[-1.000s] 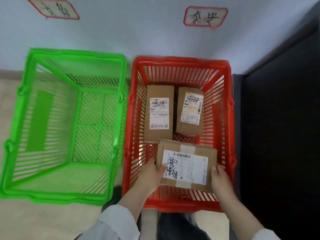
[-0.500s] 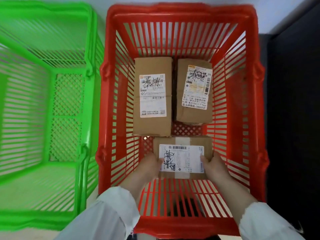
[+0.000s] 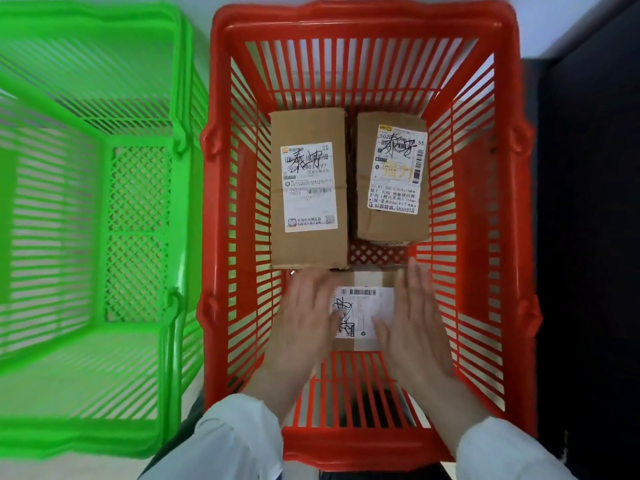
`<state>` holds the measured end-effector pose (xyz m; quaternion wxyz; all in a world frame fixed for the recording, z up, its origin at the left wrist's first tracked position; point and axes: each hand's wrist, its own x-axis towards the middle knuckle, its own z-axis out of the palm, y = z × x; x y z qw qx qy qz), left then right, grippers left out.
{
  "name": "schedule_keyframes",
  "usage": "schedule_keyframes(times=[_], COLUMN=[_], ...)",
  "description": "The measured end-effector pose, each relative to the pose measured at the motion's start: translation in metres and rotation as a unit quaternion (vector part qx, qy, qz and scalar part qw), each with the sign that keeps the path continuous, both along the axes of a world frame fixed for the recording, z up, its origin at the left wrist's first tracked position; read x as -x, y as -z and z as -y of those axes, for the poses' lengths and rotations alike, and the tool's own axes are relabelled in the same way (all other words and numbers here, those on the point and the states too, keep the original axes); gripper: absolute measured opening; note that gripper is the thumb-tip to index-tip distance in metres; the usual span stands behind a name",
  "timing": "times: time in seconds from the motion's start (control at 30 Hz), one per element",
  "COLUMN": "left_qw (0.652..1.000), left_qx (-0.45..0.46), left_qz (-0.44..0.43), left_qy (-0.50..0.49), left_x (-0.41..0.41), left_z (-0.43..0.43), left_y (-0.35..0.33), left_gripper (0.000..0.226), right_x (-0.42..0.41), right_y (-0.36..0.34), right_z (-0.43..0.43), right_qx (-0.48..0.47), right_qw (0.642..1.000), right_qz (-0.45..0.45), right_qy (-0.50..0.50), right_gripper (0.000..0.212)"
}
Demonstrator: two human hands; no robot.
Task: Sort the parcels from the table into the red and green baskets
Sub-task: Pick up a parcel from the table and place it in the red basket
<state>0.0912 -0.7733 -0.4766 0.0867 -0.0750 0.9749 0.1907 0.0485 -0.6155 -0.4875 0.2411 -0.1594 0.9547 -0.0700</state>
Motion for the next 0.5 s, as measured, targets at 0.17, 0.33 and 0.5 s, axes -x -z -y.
schedule_keyframes(times=[0.17,0.33,0.5], left_qw=[0.956,0.956,0.954], left_qx=[0.070,0.053,0.060], left_qz=[-0.009,-0.065,-0.039], left_qy=[0.284,0.281,0.290], left_x=[0.006,0.001,0.002], left_z=[-0.009,-0.007,-0.008], left_y=[0.052,0.080,0.073], left_gripper=[0.071,0.066,0.076], right_x=[0.009,0.014,0.016], right_y=[0.041,0.060,0.054], right_z=[-0.002,-0.010,-0.010], right_qx=[0.009,-0.012,-0.014], right_qw=[0.989,0.973,0.973], right_qz=[-0.013,-0.083,-0.082], right_qy=[-0.145,-0.214,-0.214], right_gripper=[0.066,0.068,0.066])
